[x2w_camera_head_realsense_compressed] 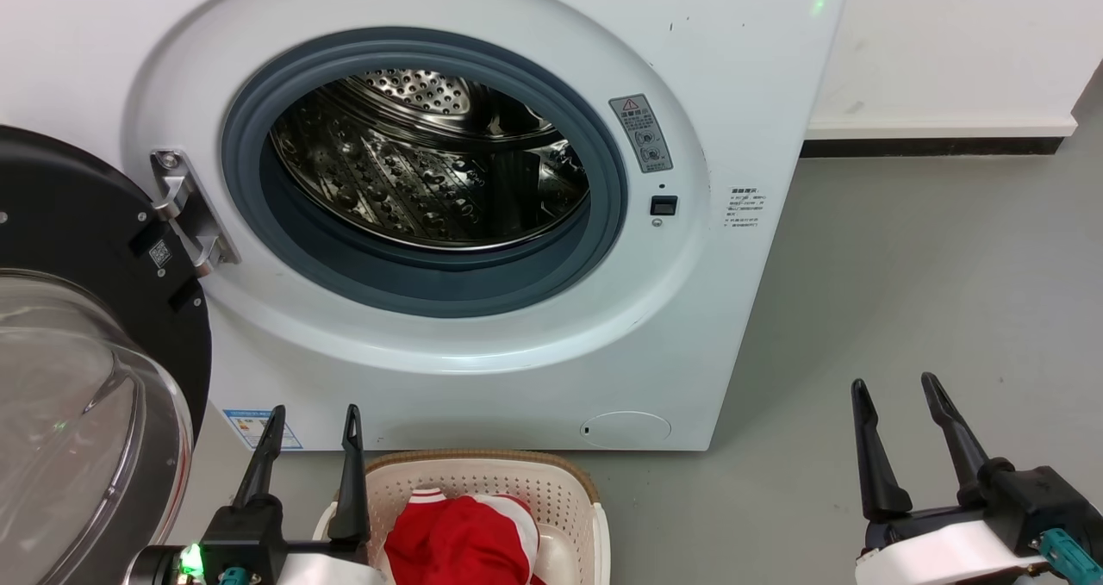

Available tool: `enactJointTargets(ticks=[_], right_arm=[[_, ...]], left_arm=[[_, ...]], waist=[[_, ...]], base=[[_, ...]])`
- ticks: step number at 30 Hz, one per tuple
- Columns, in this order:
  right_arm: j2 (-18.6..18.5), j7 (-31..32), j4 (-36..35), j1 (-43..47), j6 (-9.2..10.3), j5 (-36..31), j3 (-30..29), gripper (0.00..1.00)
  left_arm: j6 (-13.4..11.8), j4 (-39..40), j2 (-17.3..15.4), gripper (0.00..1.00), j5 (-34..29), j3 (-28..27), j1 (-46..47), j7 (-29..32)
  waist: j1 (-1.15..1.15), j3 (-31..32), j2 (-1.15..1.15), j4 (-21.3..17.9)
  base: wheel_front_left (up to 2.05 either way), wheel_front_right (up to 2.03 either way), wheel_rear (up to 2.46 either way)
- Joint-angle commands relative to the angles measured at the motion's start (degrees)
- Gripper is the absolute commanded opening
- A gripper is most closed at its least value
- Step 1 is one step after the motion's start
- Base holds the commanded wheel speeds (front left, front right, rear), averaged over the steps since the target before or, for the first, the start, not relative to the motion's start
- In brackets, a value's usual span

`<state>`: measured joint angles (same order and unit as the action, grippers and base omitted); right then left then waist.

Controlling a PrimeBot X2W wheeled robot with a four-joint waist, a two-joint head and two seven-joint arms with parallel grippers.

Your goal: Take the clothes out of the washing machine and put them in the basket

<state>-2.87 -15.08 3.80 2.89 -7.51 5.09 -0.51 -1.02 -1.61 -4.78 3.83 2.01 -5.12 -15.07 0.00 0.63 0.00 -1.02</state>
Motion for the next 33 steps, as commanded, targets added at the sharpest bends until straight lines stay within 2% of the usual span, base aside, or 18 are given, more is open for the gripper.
enactJointTargets(ticks=[1, 13, 14, 18, 33], right_arm=[[0.0, -0.1, 0.1, 0.5, 0.04, 0.2, 0.0, 1.00], [0.0, -0.1, 0.2, 0.1, 0.04, 0.3, 0.2, 1.00], [0.0, 0.0, 0.2, 0.0, 0.00, 0.0, 0.2, 0.00], [0.0, 0.1, 1.8, 0.6, 0.00, 0.6, 0.3, 0.00], [-0.9, 3.5, 3.4, -1.5, 0.00, 18.9, 0.1, 0.00]], left_arm=[[0.2, -0.1, 0.2, 1.00, -0.2, -0.2, -0.4, -0.1], [1.8, -1.2, 0.8, 1.00, -0.1, -1.3, 0.3, -0.1], [1.7, -1.2, 0.7, 0.00, -0.1, -1.2, 0.0, 0.0], [1.8, -3.3, 1.0, 0.00, 0.5, -1.2, -0.5, 0.5], [3.1, -5.1, 1.2, 0.00, 18.0, -2.7, 2.0, 4.8]], waist=[[0.00, 0.0, 0.00, 0.0], [0.00, -0.4, 0.00, -0.3], [0.00, -0.4, 0.00, -0.3], [0.01, -0.5, 0.00, -0.3], [0.01, -0.5, 0.00, -0.2]], base=[[0.00, 0.00, 0.00], [0.00, 0.00, 0.00], [0.00, 0.00, 0.00], [0.00, 0.00, 0.00], [0.00, 0.00, 0.00]])
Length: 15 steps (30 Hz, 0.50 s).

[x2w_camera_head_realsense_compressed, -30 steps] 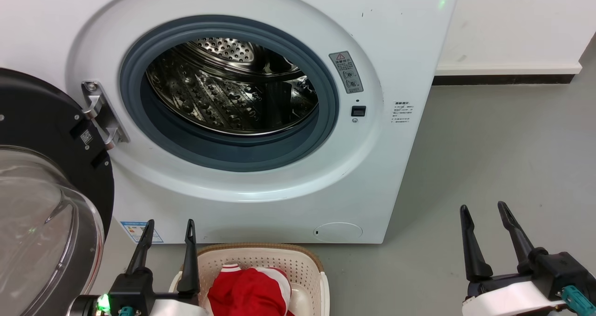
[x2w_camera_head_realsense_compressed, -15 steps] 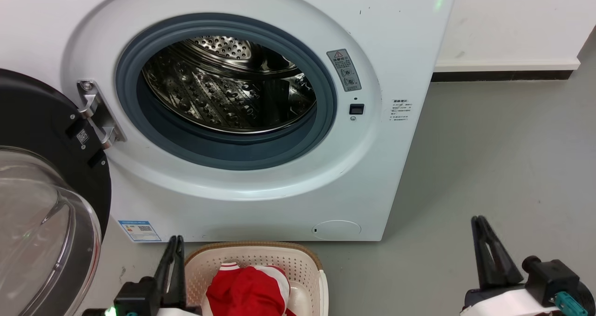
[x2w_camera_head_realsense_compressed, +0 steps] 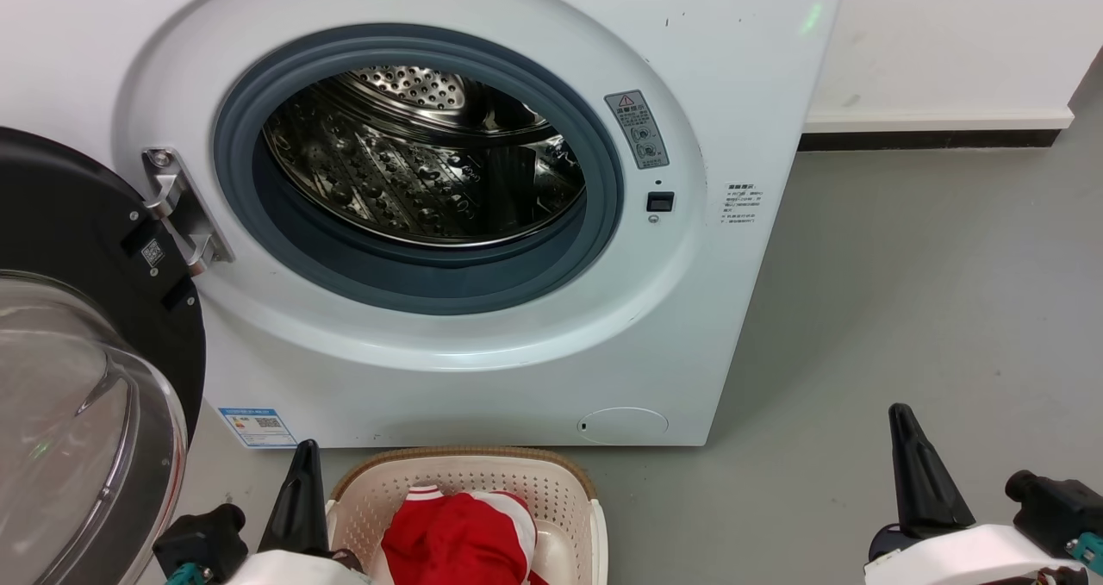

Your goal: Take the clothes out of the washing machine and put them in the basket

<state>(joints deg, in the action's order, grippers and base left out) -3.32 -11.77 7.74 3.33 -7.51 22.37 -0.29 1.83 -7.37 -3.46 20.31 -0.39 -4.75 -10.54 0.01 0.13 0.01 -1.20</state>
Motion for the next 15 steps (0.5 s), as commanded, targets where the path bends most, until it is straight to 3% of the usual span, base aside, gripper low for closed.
enactJointTargets(ticks=[1, 15], right_arm=[[-0.5, 0.4, -0.4, -2.0, 0.00, 2.7, -0.1, 0.00], [-0.9, 3.0, 0.7, -3.5, 0.01, 15.7, -0.4, 0.00]], left_arm=[[0.4, 0.6, -0.1, 0.00, 2.5, -0.4, 1.8, 0.5], [1.4, -0.7, 0.0, 0.00, 15.3, -1.4, 3.5, 3.5]], waist=[[0.00, 0.0, -0.01, 0.0], [0.00, 0.0, -0.01, 0.2]], base=[[0.00, 0.00, 0.00], [0.00, 0.00, 0.00]])
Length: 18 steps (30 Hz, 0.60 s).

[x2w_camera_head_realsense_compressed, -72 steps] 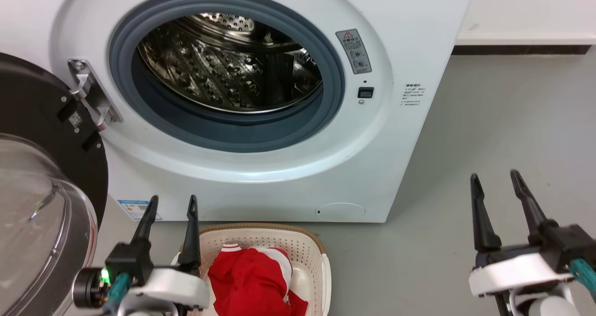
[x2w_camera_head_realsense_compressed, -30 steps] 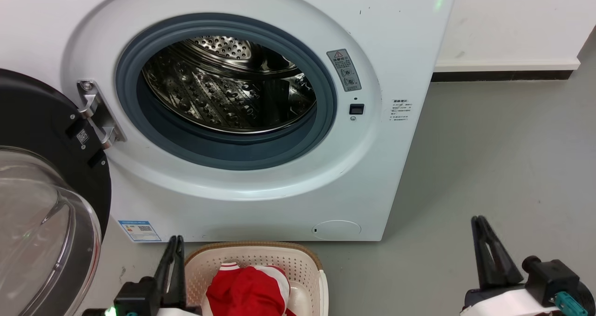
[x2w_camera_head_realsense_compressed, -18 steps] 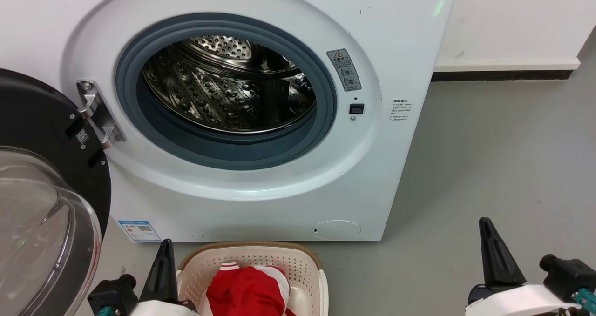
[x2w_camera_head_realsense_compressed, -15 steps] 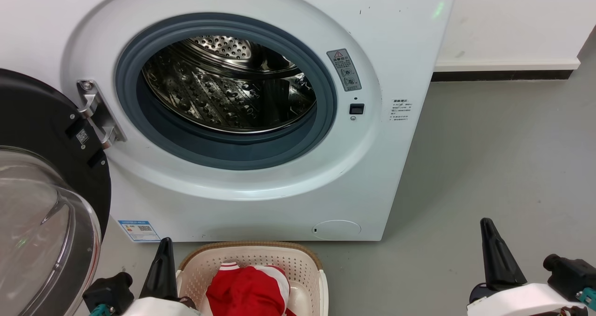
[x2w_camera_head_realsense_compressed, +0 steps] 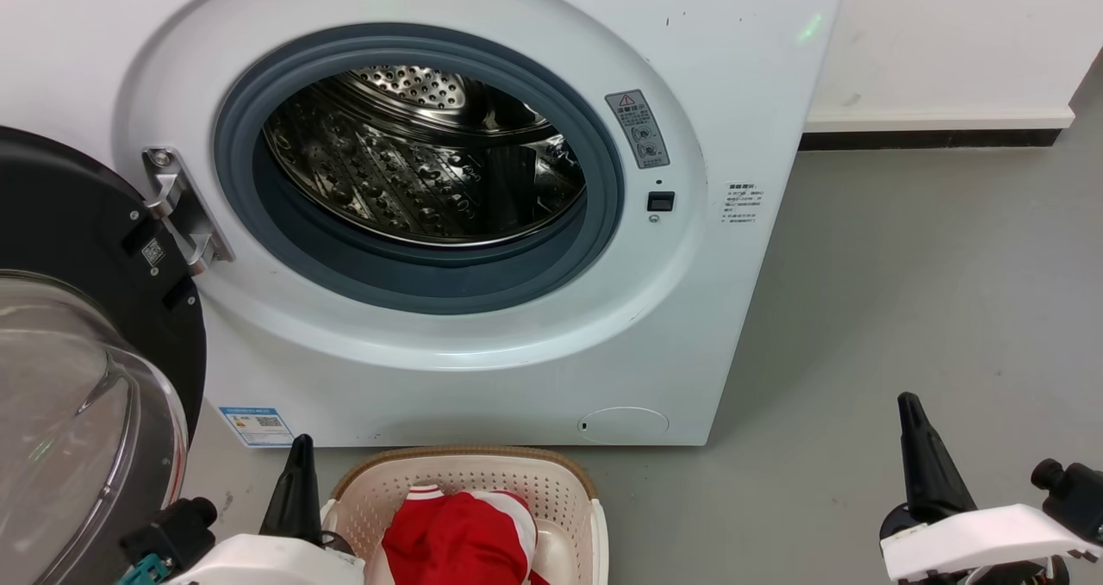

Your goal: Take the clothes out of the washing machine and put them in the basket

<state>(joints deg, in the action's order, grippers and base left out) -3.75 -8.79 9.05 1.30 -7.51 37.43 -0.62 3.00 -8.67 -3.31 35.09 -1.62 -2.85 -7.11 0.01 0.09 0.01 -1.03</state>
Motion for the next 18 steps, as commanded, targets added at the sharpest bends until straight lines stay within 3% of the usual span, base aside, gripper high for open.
enactJointTargets(ticks=[1, 18], right_arm=[[-0.5, 0.2, -0.5, -1.5, 0.01, 1.5, -0.1, 0.00], [-0.8, 3.4, 0.8, -3.2, 0.01, 15.6, -0.8, 0.00]], left_arm=[[0.2, 0.5, -0.2, 0.00, 1.4, -0.2, 1.8, 0.2], [1.4, -0.9, 0.0, 0.00, 15.4, -1.5, 3.7, 3.6]], waist=[[0.00, 0.0, -0.01, 0.0], [-0.01, 0.0, -0.01, 0.2]], base=[[0.00, 0.00, 0.00], [0.00, 0.00, 0.00]])
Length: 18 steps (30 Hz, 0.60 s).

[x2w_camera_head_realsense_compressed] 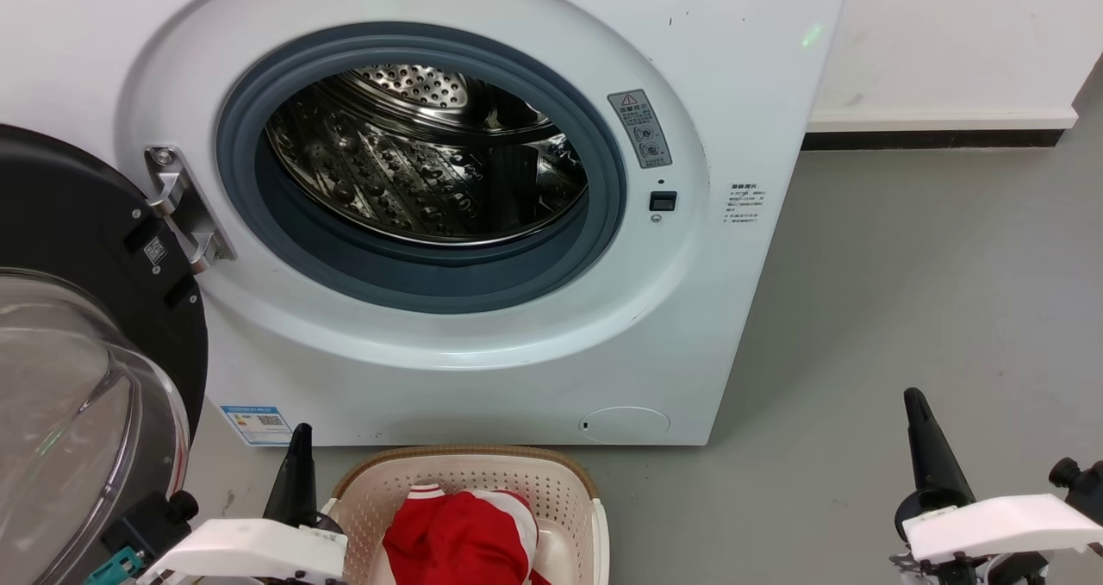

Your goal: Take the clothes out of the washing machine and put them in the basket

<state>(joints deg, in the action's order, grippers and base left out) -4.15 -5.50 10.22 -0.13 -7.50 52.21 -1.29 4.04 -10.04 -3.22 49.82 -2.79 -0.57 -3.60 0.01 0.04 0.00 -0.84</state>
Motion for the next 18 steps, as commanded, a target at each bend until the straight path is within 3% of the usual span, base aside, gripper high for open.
enactJointTargets(ticks=[1, 18], right_arm=[[-0.4, 0.3, -0.3, -1.8, 0.00, 1.6, -0.1, 0.00], [-0.5, 3.1, 0.8, -3.1, 0.00, 13.1, -0.9, 0.00]], left_arm=[[0.4, 0.4, -0.1, 0.00, 1.4, -0.4, 1.6, 0.3], [1.3, -0.9, 0.0, 0.00, 13.1, -1.4, 3.1, 3.1]], waist=[[0.00, 0.0, 0.00, 0.0], [-0.01, -0.1, 0.00, 0.2]], base=[[0.00, 0.00, 0.00], [0.00, 0.00, 0.00]])
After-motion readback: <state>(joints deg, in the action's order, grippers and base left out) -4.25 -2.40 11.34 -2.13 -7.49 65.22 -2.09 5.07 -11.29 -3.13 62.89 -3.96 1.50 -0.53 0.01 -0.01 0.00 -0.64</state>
